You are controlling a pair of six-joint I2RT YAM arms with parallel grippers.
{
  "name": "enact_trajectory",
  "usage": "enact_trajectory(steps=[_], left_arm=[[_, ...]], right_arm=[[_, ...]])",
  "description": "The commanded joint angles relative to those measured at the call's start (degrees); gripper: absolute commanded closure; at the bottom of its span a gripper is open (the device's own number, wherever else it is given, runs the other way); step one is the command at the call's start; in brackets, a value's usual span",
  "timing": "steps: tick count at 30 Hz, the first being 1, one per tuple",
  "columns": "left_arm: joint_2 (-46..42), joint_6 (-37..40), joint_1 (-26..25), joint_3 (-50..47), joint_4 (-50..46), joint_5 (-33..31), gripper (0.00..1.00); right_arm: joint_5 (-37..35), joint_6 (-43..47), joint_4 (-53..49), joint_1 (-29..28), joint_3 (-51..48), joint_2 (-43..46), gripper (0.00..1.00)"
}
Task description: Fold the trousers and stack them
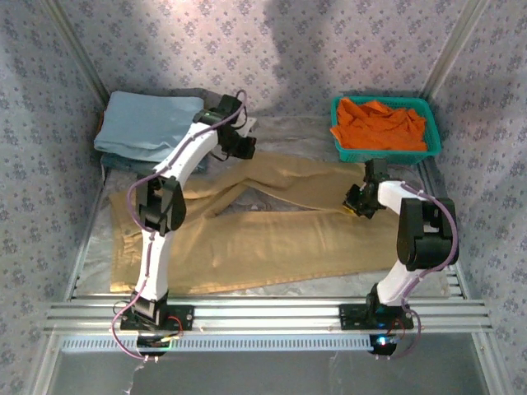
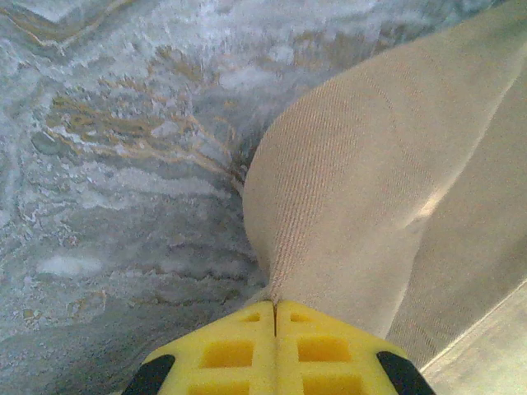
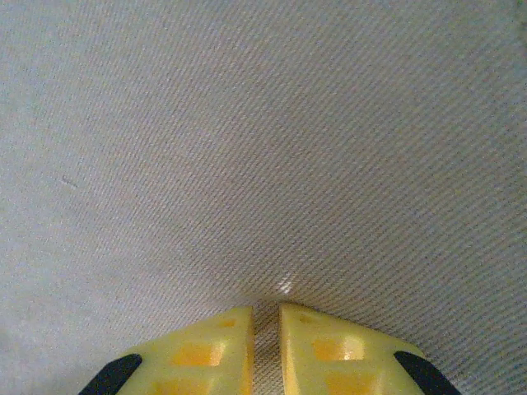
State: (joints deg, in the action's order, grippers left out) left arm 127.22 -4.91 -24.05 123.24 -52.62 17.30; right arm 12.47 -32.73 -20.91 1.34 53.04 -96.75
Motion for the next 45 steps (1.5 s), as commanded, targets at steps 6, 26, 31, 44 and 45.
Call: enact_trajectory(steps=[6,26,31,44,45], left_arm=[[9.2,-2.9,3.9,15.1,-1.9,10.1,1.00],[-18.4,-19.6,7.1,-27.3,17.9,-6.2,0.01],[-32.2,-24.9,6.5,-49.5,25.2,-13.0,0.01],[-42.8,-30.3,6.4,-74.5,32.0,-17.2,0.01],[-43.7,-30.8,6.4,-76.1,32.8,-17.0,0.00]], right_arm=[[-3.9,0.4,-3.1,-0.8,4.5,-1.4,0.82],[-11.5,1.5,-11.2,-1.3,5.5,9.3,0.48],[-8.6,0.5,-11.8,0.7,3.0,9.3,0.44],[-2.5,-2.4,-8.9,2.0,-0.2,3.2,0.50],[-2.7,-2.4,-9.0,2.0,-0.3,3.6,0.51]])
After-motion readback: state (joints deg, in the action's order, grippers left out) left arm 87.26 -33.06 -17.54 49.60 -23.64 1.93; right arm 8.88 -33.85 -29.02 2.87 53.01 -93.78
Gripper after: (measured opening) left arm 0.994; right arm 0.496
